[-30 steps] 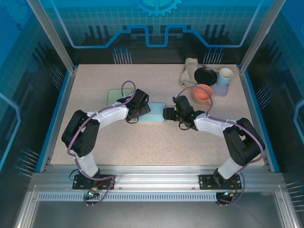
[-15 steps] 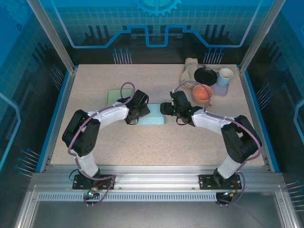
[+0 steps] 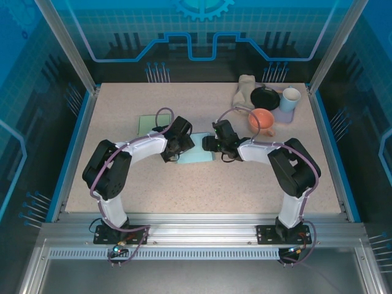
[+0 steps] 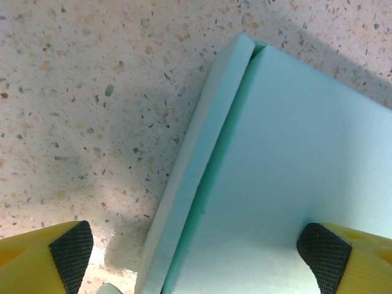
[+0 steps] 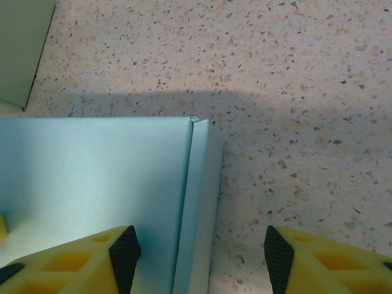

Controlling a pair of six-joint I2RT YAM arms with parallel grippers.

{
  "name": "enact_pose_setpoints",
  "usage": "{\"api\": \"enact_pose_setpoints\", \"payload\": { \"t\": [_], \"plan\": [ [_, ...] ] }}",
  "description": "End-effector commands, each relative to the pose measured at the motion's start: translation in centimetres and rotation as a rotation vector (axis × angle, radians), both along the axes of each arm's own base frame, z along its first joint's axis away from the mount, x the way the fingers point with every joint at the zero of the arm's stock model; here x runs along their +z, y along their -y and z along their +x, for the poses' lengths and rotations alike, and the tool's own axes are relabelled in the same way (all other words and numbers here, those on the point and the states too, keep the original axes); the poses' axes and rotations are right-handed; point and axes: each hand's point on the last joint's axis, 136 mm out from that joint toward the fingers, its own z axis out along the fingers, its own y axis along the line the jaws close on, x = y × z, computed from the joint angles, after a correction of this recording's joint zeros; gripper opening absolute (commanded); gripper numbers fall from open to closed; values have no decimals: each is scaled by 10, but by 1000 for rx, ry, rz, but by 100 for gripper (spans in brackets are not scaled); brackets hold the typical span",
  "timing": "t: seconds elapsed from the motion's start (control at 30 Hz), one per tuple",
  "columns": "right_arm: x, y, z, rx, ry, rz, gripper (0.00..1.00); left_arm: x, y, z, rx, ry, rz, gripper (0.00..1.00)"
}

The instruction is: Fold the paper box

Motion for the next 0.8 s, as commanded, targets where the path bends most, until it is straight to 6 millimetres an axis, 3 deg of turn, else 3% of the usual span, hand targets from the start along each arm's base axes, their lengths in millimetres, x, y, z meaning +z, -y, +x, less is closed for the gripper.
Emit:
{"api": "enact_pose_setpoints", "payload": {
  "t": [0.0, 0.37, 0.77],
  "plan": [
    [-23, -2, -11, 14, -61, -32, 59, 1, 2, -10, 29, -42, -45, 96],
    [-29, 0, -15, 22, -73, -38, 59, 24, 3, -16, 107, 11, -144, 99],
    [-35, 2, -16, 21, -83, -49, 59, 4, 12, -21, 140, -60, -195, 99]
  ]
}}
